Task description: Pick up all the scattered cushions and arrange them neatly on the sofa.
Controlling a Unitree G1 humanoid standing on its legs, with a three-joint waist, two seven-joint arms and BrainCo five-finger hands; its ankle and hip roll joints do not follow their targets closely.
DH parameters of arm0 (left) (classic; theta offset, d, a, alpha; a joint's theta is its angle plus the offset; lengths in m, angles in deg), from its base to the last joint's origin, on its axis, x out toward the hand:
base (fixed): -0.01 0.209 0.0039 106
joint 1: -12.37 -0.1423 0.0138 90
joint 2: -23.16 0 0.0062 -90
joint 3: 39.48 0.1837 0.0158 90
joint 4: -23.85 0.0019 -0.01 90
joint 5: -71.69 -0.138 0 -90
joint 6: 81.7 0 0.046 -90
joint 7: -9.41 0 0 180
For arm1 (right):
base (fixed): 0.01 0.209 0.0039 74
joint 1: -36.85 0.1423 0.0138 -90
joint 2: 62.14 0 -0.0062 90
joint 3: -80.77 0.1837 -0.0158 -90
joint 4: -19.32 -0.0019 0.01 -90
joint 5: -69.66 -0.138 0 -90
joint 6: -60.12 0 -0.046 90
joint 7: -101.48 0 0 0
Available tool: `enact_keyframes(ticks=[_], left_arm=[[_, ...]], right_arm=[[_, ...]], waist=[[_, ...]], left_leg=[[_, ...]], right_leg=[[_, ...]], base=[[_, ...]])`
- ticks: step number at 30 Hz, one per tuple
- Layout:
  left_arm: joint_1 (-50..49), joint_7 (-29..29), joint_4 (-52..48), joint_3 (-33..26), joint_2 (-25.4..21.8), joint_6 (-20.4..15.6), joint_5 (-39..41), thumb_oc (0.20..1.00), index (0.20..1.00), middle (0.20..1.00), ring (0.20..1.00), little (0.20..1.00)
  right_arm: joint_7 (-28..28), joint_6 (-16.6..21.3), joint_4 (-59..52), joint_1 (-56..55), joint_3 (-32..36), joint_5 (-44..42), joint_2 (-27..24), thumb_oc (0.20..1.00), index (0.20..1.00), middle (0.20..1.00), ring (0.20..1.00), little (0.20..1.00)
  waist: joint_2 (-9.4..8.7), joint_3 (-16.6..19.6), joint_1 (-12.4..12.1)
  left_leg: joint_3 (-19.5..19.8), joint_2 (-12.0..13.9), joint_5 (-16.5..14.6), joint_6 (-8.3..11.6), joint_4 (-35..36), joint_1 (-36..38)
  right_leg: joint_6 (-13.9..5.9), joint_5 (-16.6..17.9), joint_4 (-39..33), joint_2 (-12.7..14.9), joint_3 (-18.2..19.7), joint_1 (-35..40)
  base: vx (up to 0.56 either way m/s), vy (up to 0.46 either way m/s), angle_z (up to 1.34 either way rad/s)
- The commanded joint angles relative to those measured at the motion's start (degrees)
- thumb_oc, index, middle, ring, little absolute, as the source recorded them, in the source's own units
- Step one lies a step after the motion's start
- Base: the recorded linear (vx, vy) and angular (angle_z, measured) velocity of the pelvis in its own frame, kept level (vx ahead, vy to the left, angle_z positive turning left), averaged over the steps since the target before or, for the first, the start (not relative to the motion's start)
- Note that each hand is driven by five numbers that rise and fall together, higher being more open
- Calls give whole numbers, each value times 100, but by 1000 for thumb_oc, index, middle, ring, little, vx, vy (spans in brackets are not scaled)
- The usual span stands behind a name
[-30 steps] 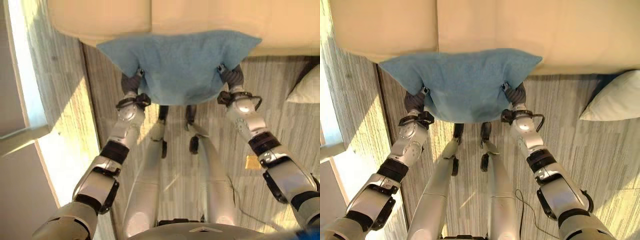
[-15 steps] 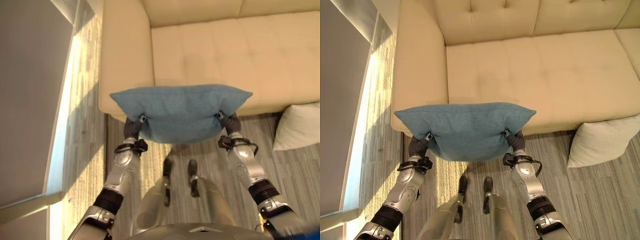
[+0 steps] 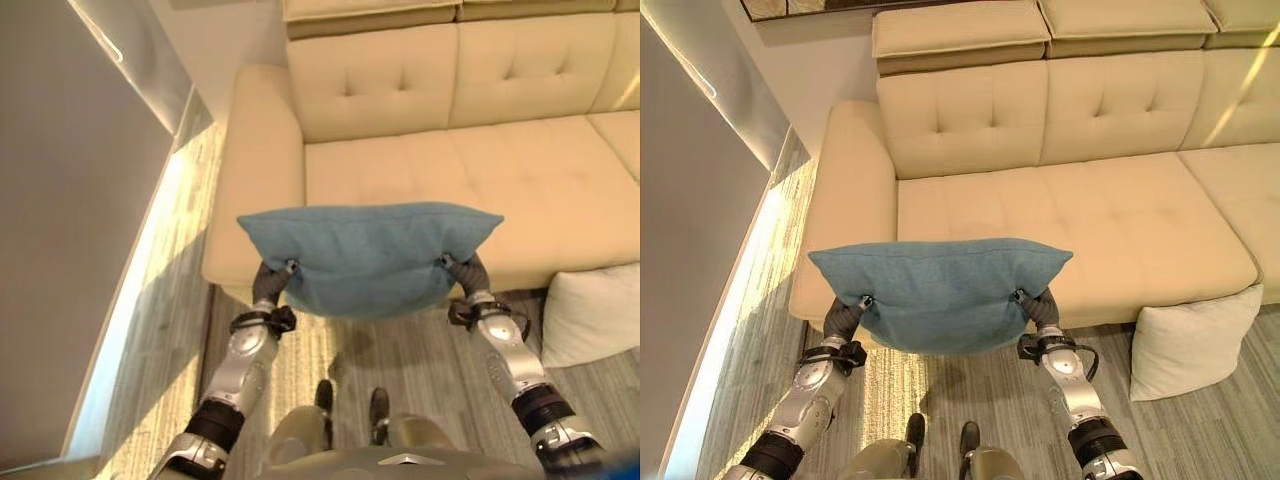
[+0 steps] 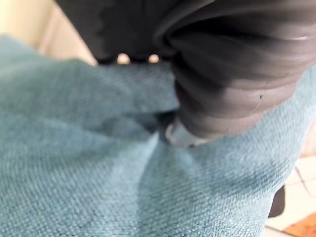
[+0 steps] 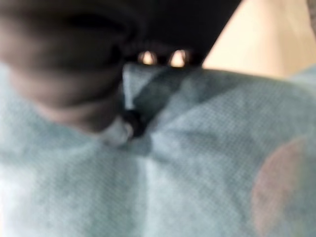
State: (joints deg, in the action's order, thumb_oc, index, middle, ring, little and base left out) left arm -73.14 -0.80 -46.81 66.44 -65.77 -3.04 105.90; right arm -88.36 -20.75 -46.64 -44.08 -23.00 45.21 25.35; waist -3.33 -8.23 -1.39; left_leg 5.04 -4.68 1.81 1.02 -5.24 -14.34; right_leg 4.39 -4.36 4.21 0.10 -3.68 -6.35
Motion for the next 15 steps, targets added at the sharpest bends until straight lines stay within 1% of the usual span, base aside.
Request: enact_keyframes(ticks=[1,3,4,5,6,8,9,10,11,12,13,14,15], left_arm=[[292,292,-384,-112,27,-281,-284,200,200,200,200,200],[207,315,-453,-181,-34,-259,-270,200,200,200,200,200],[133,339,-511,-204,-69,-249,-266,200,200,200,200,200],[133,339,-511,-204,-69,-249,-266,200,200,200,200,200],[-63,420,-692,-351,-206,-195,-278,200,200,200,200,200],[-96,419,-731,-430,-291,-196,-285,200,200,200,200,200],[-96,419,-731,-430,-291,-196,-285,200,200,200,200,200],[-109,418,-738,-496,-300,-217,-320,200,200,200,200,200],[-126,405,-766,-523,-303,-230,-319,200,200,200,200,200],[-128,405,-767,-524,-302,-230,-319,200,200,200,200,200],[-166,421,-764,-532,-294,-227,-326,200,200,200,200,200],[-161,410,-748,-538,-298,-224,-350,200,200,200,200,200],[-162,410,-747,-539,-296,-224,-350,200,200,200,200,200]], right_arm=[[171,315,-595,137,53,194,182,200,200,200,200,200],[195,274,-612,135,28,264,213,200,200,200,200,200],[231,260,-631,139,7,301,243,200,200,200,200,200],[231,260,-632,139,7,301,243,200,200,200,200,200],[377,220,-652,232,-80,413,324,200,200,200,200,200],[415,247,-714,257,-114,419,381,200,200,200,200,200],[415,246,-716,256,-115,420,381,200,200,200,200,200],[470,224,-750,250,-124,450,422,200,200,200,200,200],[490,218,-764,273,-150,469,429,200,200,200,200,200],[490,218,-764,271,-151,469,429,200,200,200,200,200],[519,207,-755,339,-215,470,435,200,200,200,200,200],[543,204,-753,366,-249,464,431,200,200,200,200,200],[543,204,-752,365,-251,463,430,200,200,200,200,200]], waist=[[-97,258,-106],[-98,293,-158],[-101,286,-242],[-102,285,-246],[-91,213,-464],[-39,151,-507],[-41,154,-513],[9,133,-506],[12,136,-508],[17,131,-498],[-2,156,-479],[-12,150,-451],[-1,142,-451]], left_leg=[[75,-87,-191,107,-83,-14],[12,-54,-277,31,-97,134],[-65,-31,-328,-16,-113,204],[-68,-30,-329,-17,-113,206],[-319,52,-509,-212,-211,355],[-402,124,-589,-307,-235,441],[-409,125,-593,-308,-238,437],[-458,177,-678,-345,-225,567],[-489,199,-723,-344,-208,634],[-479,202,-730,-342,-210,643],[-539,219,-815,-338,-125,829],[-565,217,-862,-339,-58,979],[-563,227,-871,-336,-50,1000]], right_leg=[[-842,211,-664,205,-50,797],[-883,154,-548,282,69,847],[-918,145,-443,338,125,848],[-918,145,-442,338,128,849],[-1119,275,189,492,229,668],[-1250,394,712,524,292,355],[-1251,387,728,524,300,342],[-1234,441,774,669,13,85],[-1196,487,617,770,-217,-24],[-1195,484,611,767,-229,-9],[-1175,590,182,834,-553,-148],[-1183,680,-24,823,-660,-256],[-1182,681,-36,811,-664,-233]], base=[[354,215,-97],[261,188,-93],[120,104,-76],[138,243,-98],[93,222,-132],[68,168,-142],[79,97,-90],[108,66,-34],[112,65,-21],[162,10,-27],[202,16,-33],[205,16,-35],[169,11,-29]])
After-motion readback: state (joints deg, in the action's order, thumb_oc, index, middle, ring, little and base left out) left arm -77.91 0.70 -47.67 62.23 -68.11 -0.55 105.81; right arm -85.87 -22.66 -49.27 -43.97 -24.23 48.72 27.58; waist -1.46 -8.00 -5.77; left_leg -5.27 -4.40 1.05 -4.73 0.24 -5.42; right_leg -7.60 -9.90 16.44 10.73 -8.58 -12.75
